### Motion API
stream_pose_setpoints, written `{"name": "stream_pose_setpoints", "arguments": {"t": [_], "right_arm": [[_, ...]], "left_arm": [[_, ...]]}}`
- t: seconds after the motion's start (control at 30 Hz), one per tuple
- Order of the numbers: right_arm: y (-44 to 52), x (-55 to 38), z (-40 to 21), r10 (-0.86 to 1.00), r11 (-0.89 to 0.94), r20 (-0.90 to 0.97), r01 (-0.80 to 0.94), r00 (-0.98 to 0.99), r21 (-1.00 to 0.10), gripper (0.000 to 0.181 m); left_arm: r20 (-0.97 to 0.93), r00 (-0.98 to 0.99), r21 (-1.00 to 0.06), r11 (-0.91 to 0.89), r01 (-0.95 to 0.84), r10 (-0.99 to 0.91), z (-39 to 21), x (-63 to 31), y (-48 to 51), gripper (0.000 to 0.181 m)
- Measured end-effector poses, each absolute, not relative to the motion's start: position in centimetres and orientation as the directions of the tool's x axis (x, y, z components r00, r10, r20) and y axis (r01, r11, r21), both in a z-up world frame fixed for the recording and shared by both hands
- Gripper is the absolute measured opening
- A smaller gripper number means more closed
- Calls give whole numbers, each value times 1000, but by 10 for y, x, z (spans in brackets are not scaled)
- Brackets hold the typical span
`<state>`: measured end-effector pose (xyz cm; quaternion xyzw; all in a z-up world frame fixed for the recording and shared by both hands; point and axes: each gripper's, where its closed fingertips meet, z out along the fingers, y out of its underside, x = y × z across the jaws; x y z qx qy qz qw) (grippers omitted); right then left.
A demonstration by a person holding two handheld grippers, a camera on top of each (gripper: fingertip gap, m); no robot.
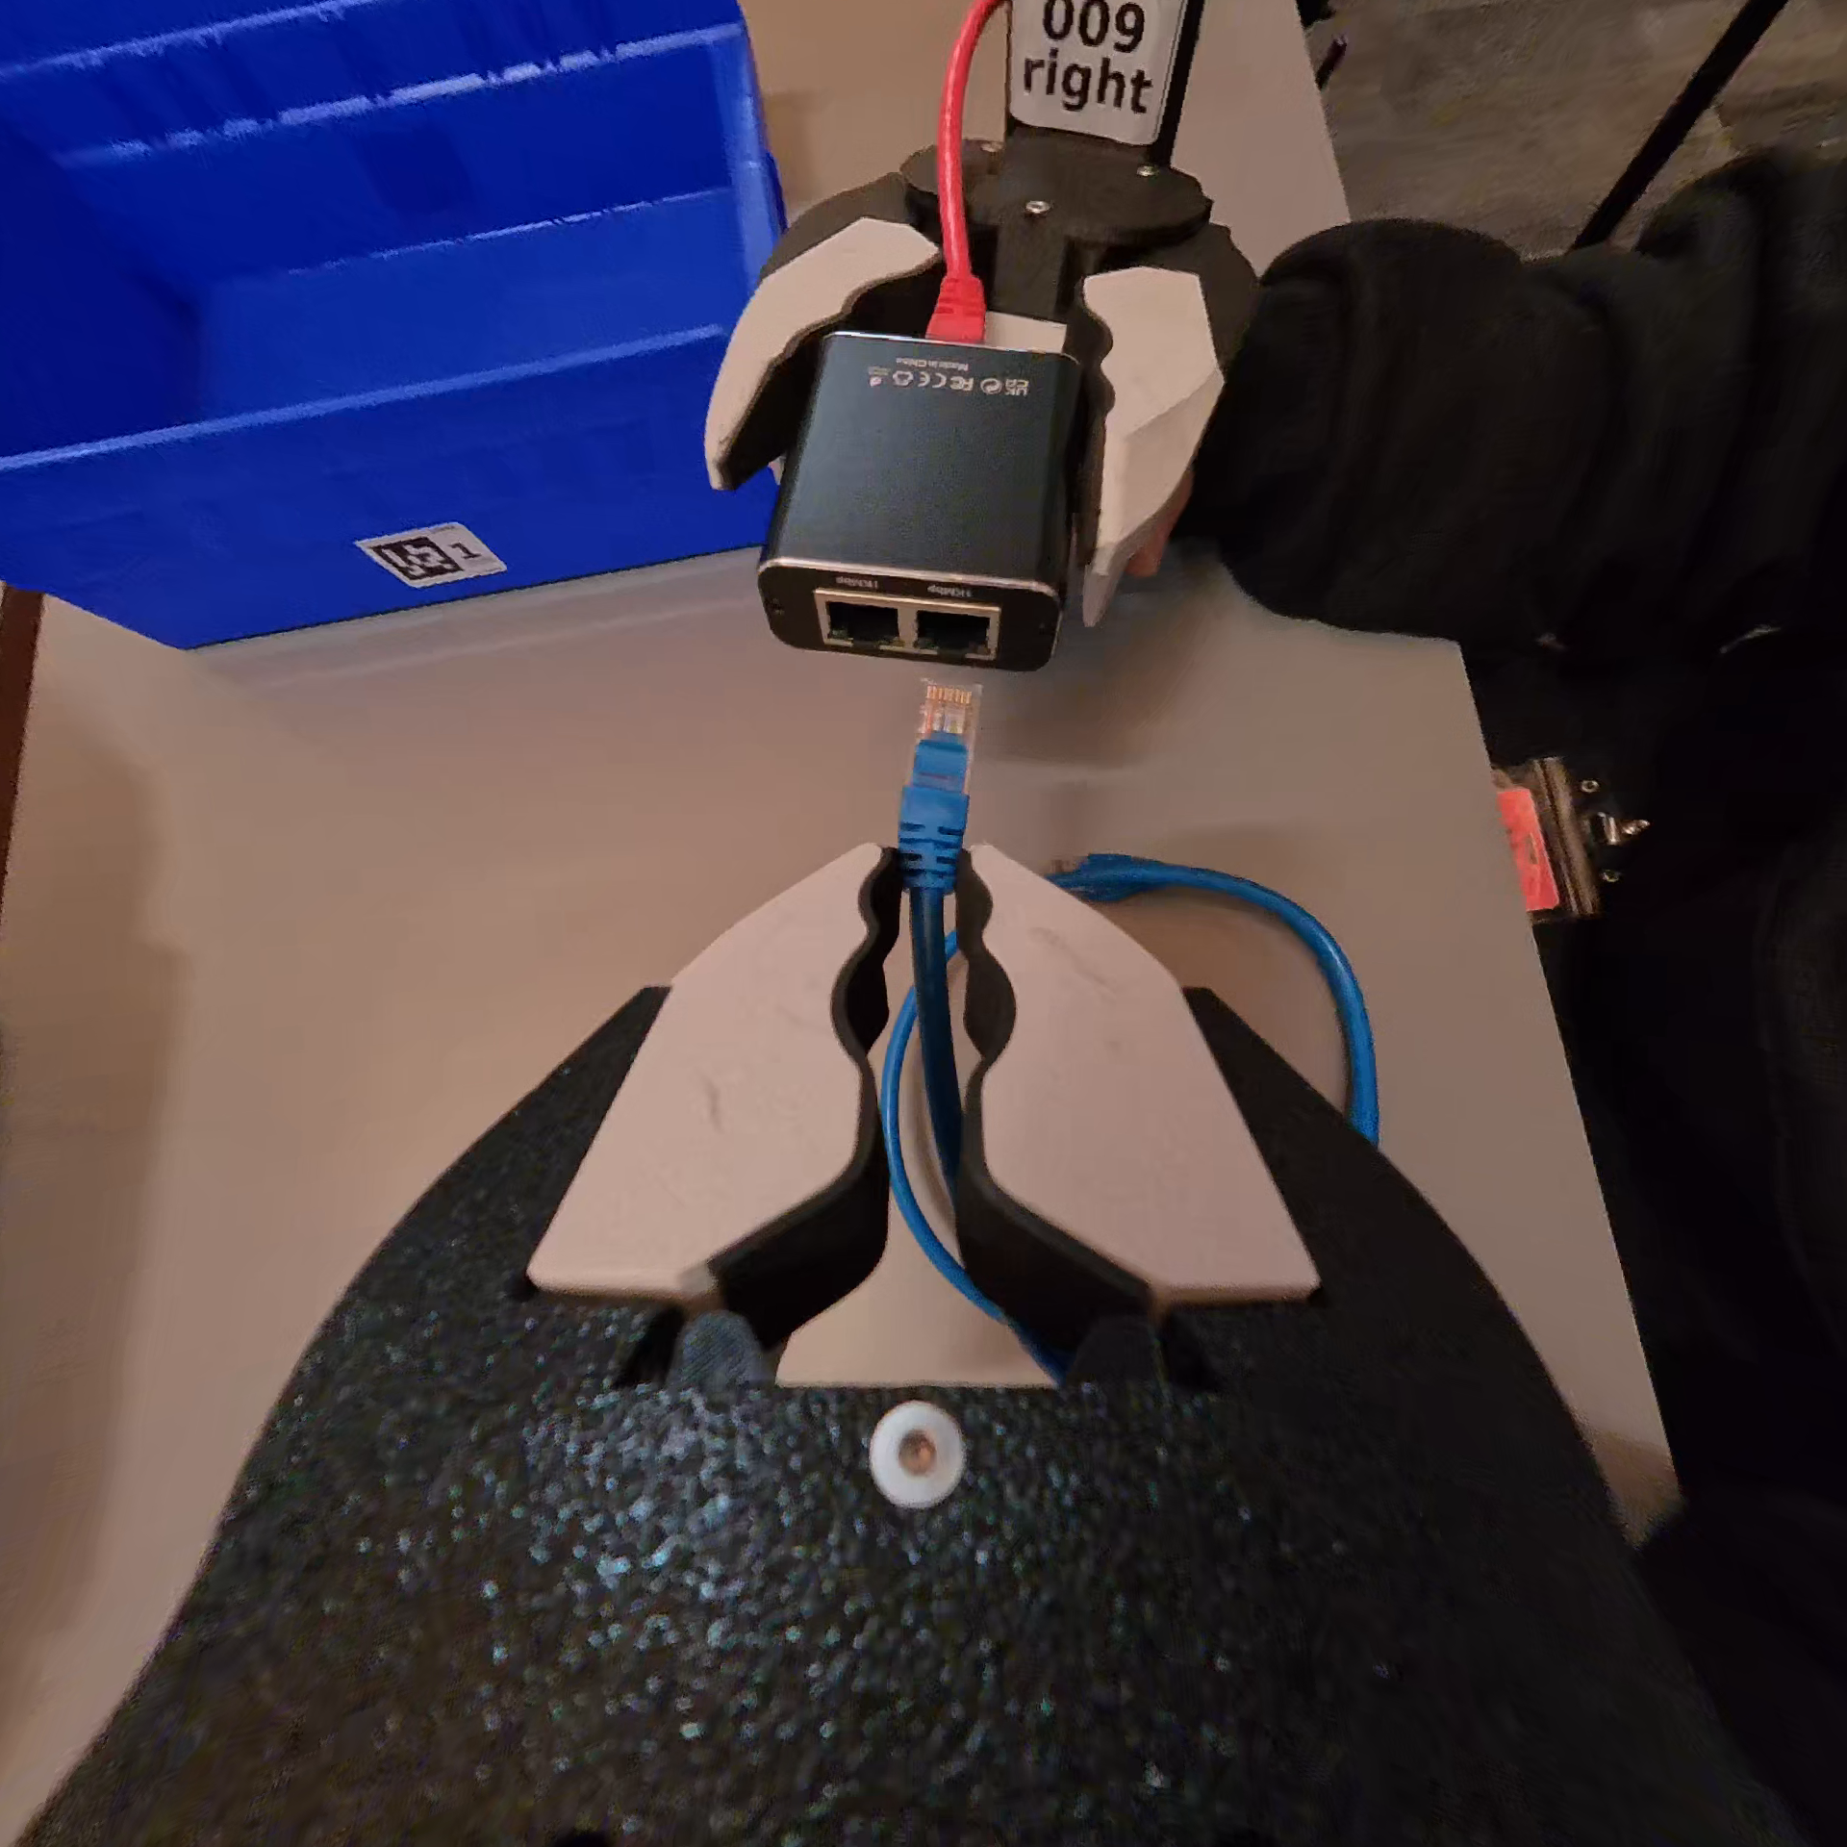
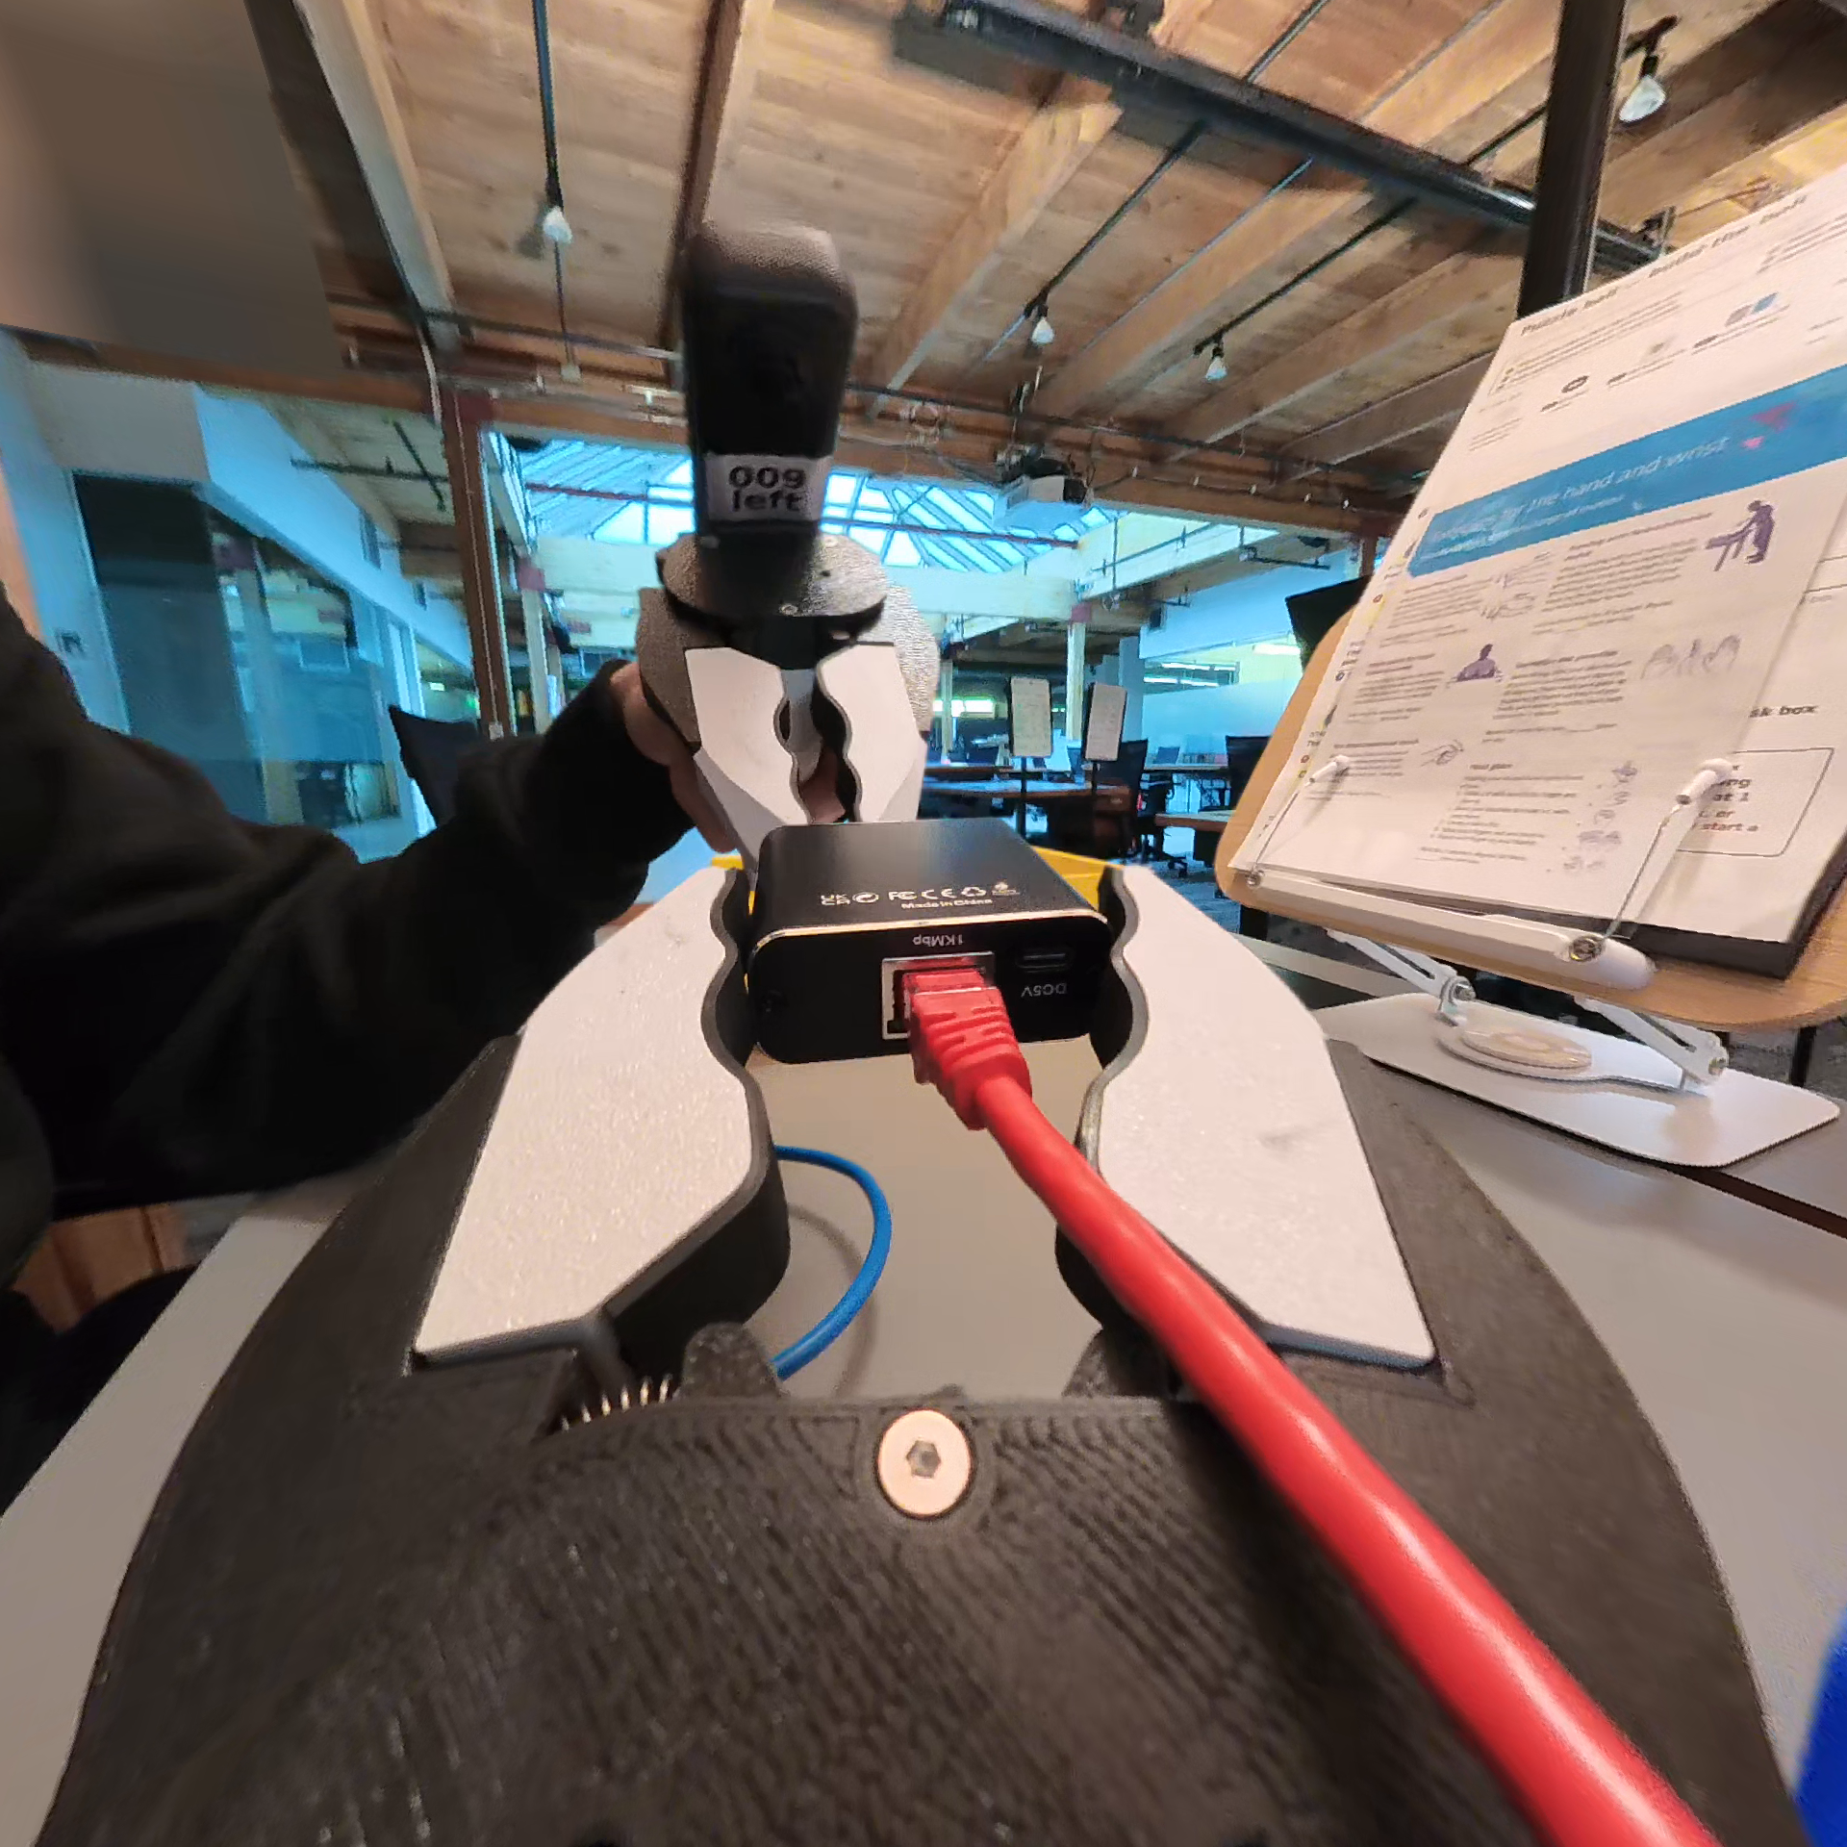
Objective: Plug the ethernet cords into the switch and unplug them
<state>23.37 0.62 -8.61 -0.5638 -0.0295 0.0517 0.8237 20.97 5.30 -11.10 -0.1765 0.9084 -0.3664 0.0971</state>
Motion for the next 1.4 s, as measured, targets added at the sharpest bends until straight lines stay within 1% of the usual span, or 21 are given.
{"name": "stream_pose_setpoints", "arguments": {"t": [0.27, 0.53, 0.73, 0.9, 1.03, 1.1, 1.2, 1.23, 1.33, 1.4], "right_arm": [[13, 228, -92, 126, 321, 25, -16, 992, -947, 67], [17, 222, -97, 107, 295, 93, 57, 990, -954, 67], [19, 220, -100, 94, 284, 134, 103, 987, -953, 67], [23, 227, -108, 12, 219, 212, 204, 977, -954, 67], [27, 223, -114, 22, 183, 252, 244, 968, -952, 67], [26, 223, -113, 36, 191, 232, 221, 972, -956, 67], [19, 220, -101, 89, 282, 150, 120, 985, -952, 67], [19, 216, -98, 114, 297, 136, 97, 984, -950, 67], [23, 215, -103, 124, 268, 133, 96, 983, -959, 67], [22, 214, -104, 133, 262, 125, 87, 983, -961, 68]], "left_arm": [[-10, -928, -715, 651, -254, -373, -109, 205, 52, 10], [26, -925, -660, 688, -301, -380, -119, 200, 57, 10], [4, -923, -653, 698, -293, -384, -118, 199, 58, 10], [-18, -899, -578, 738, -347, -437, -131, 204, 66, 10], [-37, -908, -545, 771, -331, -416, -135, 202, 68, 10], [-32, -917, -579, 756, -307, -397, -131, 201, 65, 10], [29, -936, -680, 679, -276, -351, -118, 198, 56, 10], [38, -942, -691, 672, -266, -334, -116, 196, 54, 10], [3, -941, -646, 718, -259, -338, -121, 194, 58, 10], [-9, -939, -660, 708, -253, -344, -117, 195, 54, 10]]}}
